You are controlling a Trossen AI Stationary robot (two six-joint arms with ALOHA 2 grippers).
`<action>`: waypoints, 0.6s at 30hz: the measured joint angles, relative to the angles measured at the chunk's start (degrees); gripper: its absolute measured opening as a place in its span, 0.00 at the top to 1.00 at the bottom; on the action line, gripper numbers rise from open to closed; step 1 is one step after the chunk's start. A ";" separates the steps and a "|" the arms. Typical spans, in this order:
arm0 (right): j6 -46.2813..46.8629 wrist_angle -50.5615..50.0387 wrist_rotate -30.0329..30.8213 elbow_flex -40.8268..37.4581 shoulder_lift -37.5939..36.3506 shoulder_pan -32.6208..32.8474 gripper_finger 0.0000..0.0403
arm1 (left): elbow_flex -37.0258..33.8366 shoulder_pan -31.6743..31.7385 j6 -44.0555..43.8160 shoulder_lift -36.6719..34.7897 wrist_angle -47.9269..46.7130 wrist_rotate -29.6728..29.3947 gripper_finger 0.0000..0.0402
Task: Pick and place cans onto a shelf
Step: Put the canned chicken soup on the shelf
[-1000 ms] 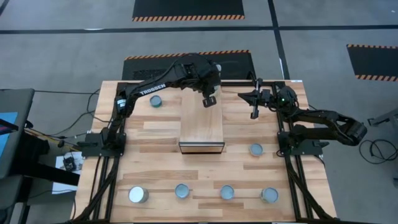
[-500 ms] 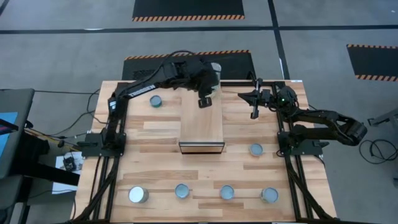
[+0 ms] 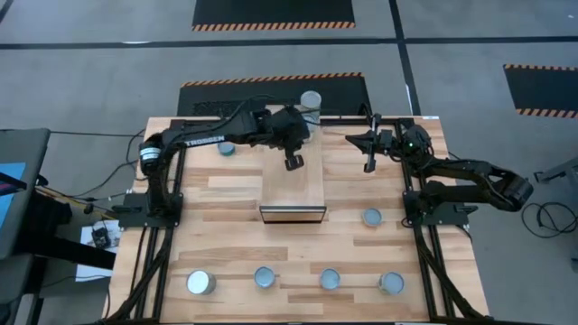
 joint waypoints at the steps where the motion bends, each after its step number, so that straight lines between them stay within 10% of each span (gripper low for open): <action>1: -0.04 -0.08 -0.01 0.00 0.00 -0.01 0.97 | -2.47 0.27 -0.99 -1.01 0.63 -0.02 1.00; 9: -0.58 -0.47 0.10 0.00 0.00 -0.01 0.97 | -17.01 3.54 -6.58 -3.84 16.20 -1.45 1.00; 18: -0.33 -0.45 0.16 0.00 0.00 0.00 0.97 | -18.20 4.96 -5.94 -3.32 22.99 -0.83 1.00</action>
